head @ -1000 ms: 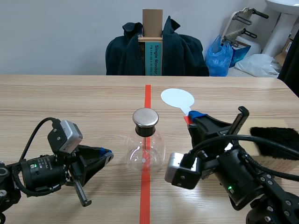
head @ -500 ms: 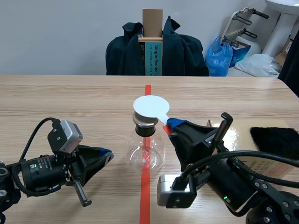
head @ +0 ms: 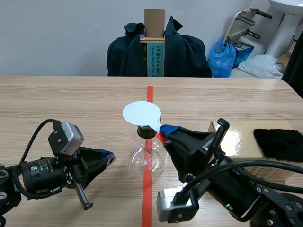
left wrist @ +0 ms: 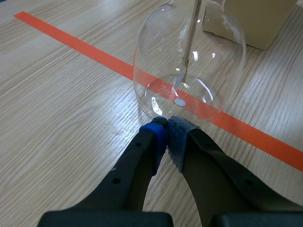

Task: Do the electroscope experiment.
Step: 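Move the plate toward and away from the electroscope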

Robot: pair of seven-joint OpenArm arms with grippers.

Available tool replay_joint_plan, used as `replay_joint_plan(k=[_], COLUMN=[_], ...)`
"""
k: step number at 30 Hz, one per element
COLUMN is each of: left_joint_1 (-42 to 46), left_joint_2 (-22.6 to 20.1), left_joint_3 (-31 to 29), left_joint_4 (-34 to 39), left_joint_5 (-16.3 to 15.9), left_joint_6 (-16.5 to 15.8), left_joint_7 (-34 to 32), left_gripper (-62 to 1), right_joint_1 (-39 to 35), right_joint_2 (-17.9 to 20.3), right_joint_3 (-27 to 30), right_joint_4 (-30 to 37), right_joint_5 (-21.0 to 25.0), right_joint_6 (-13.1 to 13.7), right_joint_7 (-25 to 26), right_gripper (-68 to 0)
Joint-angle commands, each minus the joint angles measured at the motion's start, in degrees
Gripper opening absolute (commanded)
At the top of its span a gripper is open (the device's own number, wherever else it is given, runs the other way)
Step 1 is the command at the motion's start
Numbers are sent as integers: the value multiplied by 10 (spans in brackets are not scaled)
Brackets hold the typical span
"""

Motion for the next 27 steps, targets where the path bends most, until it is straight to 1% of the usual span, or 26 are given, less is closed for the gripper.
replay_joint_plan(k=[1,6,11,13,22,27], left_joint_1=[-3,-3,-3,-3,-3,-3], left_joint_2=[2,2,2,2,2,2], left_joint_3=[-5,-5,-5,-5,-5,-5], left_joint_4=[13,13,13,13,13,13], left_joint_5=[-6,-6,-6,-6,-6,-6], left_joint_6=[-1,-1,-1,-1,-1,-1], left_joint_7=[-10,-10,-10,-10,-10,-10], left_gripper=[-580,-580,-580,-580,-580,-580], right_joint_1=[4,4,4,4,4,4], right_joint_2=[6,6,6,6,6,6], right_joint_3=[5,5,5,5,5,5], right_joint_4=[9,9,9,9,9,9], right_joint_5=[6,6,6,6,6,6], right_joint_6=[-12,-13,-13,-13,-12,-12], right_joint_7=[0,-10,-44,-68,-205,-257], right_gripper=[-667,-667,-667,-667,-667,-667])
